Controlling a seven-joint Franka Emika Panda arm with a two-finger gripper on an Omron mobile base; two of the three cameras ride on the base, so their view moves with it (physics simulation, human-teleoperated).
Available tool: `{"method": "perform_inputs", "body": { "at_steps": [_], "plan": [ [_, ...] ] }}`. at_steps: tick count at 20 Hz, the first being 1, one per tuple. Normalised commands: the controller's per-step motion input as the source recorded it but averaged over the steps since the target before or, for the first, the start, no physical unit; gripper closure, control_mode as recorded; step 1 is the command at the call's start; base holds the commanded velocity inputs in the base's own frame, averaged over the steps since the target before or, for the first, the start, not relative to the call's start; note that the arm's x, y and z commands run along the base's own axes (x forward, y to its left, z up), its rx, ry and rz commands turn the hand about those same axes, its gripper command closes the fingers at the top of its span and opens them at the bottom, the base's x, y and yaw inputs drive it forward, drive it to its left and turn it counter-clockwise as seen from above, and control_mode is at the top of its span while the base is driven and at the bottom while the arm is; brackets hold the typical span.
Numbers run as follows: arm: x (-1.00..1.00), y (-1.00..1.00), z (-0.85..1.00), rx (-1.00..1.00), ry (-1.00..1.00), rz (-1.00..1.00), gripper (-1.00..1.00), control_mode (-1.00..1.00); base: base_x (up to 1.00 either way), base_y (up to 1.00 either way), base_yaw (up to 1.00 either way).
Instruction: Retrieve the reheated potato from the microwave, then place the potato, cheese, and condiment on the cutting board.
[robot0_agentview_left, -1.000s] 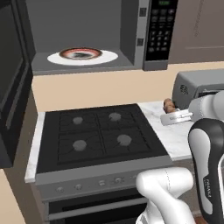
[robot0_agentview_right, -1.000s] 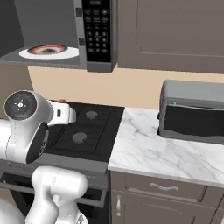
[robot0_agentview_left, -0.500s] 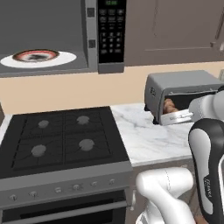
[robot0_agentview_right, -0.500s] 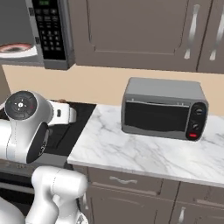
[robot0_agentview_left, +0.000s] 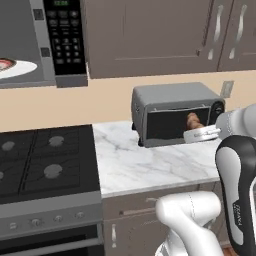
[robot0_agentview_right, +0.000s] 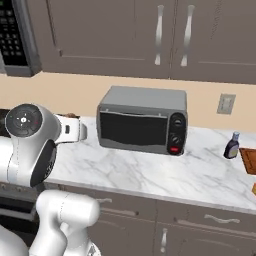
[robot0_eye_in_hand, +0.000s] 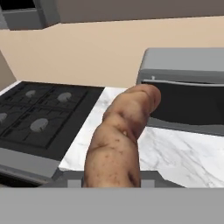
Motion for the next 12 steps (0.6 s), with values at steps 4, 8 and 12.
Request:
{"method": "perform_inputs", "body": {
  "at_steps": [4, 8, 12],
  "plan": [
    [0.0, 0.0, 0.0, 0.0, 0.0, 0.0, 1.0, 1.0, 0.0, -0.74, 0.0],
    [0.0, 0.0, 0.0, 0.0, 0.0, 0.0, 1.0, 1.0, 0.0, -0.73, 0.0],
    [0.0, 0.0, 0.0, 0.0, 0.0, 0.0, 1.0, 1.0, 0.0, -0.73, 0.0]
  ]
}}
